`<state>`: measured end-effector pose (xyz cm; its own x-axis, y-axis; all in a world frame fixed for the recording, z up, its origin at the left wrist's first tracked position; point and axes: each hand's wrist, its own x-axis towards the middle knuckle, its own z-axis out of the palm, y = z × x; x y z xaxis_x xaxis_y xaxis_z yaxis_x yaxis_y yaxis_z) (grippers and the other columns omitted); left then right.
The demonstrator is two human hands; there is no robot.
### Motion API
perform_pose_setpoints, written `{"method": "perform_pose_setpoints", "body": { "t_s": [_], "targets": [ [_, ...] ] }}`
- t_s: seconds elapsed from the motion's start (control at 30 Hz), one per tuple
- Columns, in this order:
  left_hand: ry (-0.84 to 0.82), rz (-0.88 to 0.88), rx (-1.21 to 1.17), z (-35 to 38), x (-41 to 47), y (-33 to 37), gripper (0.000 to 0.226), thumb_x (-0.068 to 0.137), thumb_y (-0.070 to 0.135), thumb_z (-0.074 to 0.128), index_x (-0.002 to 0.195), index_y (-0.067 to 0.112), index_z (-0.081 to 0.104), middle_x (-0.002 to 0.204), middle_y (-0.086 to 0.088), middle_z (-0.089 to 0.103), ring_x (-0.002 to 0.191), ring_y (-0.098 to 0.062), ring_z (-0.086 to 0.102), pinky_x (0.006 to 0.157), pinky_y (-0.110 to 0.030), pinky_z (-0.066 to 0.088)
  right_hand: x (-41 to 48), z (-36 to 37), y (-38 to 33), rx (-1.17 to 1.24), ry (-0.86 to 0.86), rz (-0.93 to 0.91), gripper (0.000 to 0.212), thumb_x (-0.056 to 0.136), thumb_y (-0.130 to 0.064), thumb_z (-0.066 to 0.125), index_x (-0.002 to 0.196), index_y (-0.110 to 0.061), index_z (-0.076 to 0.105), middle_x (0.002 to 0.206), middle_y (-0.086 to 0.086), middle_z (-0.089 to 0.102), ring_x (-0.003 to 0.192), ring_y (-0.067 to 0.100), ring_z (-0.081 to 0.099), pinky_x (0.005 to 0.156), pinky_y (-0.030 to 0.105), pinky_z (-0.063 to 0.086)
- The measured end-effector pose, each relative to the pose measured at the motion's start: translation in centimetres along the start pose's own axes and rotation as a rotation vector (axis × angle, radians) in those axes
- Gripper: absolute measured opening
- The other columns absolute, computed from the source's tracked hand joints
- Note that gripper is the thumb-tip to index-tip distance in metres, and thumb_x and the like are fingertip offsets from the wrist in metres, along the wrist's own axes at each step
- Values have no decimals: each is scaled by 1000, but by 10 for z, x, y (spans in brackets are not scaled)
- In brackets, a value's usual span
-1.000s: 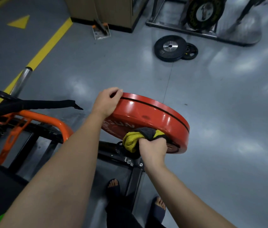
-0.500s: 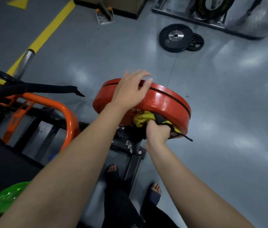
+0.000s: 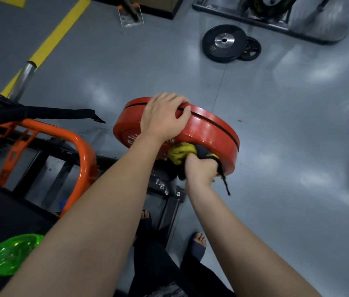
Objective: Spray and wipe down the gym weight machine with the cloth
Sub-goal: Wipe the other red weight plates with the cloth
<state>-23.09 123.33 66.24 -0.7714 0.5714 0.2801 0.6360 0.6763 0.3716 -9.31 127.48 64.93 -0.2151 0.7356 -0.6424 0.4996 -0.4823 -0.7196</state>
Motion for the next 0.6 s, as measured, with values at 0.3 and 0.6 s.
{"method": "perform_pose_setpoints", "body": {
  "t_s": [0.3, 0.6],
  "targets": [
    [-17, -22, -78, -6, 1, -18, 25, 97, 38, 52, 109, 26, 71, 103, 9, 69, 104, -18, 60, 91, -30, 40, 8, -9, 5, 372, 30, 116, 28, 66, -1, 62, 90, -10, 72, 86, 10, 76, 75, 23, 75, 68, 40, 65],
    [-34, -77, -216, -6, -1, -49, 38, 99, 50, 45, 114, 27, 71, 115, 11, 70, 111, -12, 60, 91, -32, 47, 47, -51, 21, 376, 198, 179, 30, 87, 8, 57, 84, -22, 55, 89, -6, 59, 74, 16, 59, 81, 31, 50]
  ]
}}
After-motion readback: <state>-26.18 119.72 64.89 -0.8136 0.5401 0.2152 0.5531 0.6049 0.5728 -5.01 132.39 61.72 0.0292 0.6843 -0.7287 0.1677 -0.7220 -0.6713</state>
